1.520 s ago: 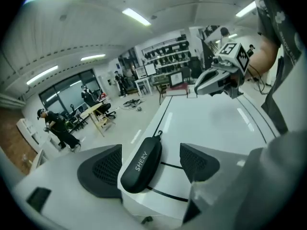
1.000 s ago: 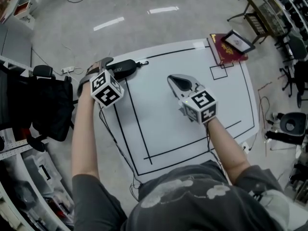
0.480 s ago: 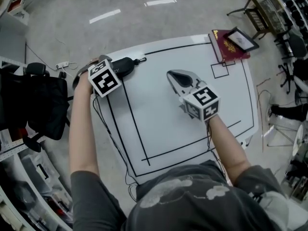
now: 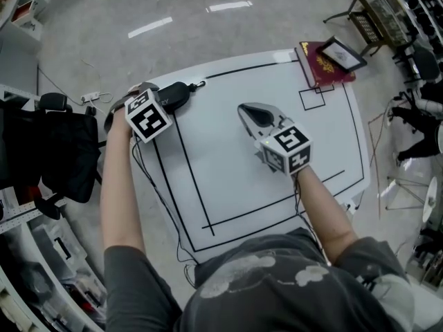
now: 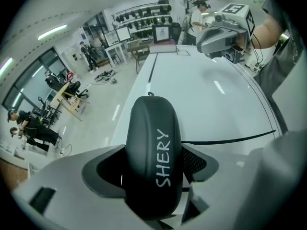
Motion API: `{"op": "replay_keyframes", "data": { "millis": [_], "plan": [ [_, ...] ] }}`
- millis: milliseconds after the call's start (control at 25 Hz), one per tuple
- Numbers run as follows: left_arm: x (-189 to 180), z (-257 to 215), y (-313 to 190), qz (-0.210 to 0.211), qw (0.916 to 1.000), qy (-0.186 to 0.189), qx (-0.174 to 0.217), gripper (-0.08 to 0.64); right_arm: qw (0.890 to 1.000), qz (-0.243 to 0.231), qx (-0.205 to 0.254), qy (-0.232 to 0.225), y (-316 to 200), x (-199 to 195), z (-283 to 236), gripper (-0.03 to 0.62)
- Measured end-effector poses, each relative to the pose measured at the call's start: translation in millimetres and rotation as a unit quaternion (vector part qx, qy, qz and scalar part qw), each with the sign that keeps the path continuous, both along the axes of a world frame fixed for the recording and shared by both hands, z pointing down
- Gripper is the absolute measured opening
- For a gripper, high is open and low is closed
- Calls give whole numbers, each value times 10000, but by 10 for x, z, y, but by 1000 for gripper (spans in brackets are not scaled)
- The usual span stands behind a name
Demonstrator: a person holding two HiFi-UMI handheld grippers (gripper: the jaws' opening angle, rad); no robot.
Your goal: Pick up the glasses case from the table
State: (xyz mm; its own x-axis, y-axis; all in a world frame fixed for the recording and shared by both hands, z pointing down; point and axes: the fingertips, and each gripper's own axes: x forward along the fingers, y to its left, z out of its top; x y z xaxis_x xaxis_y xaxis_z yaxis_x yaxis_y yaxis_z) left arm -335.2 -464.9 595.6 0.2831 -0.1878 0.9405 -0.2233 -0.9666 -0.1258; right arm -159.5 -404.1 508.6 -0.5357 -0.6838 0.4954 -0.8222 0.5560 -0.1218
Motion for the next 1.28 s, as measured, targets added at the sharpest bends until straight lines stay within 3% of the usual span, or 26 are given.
{"op": "replay_keyframes", "data": {
  "millis": [360, 640, 920, 1280],
  "plan": [
    [-50, -528, 140, -787, 9918, 515, 866, 344, 9996, -69, 261, -55, 184, 25, -352, 0],
    [74, -1104, 601, -1204, 9804, 1076, 1128, 344, 9981, -336, 498, -144, 447, 56, -628, -2],
    [192, -1488, 1158, -1792, 9591, 1641, 1453, 344, 9946, -753, 655, -283, 740, 23, -860, 0],
    [420, -1693, 1827, -2691, 9283, 1876, 1753, 344, 9862, -1379, 789, -461, 1092, 211, -1040, -2]
  ]
}}
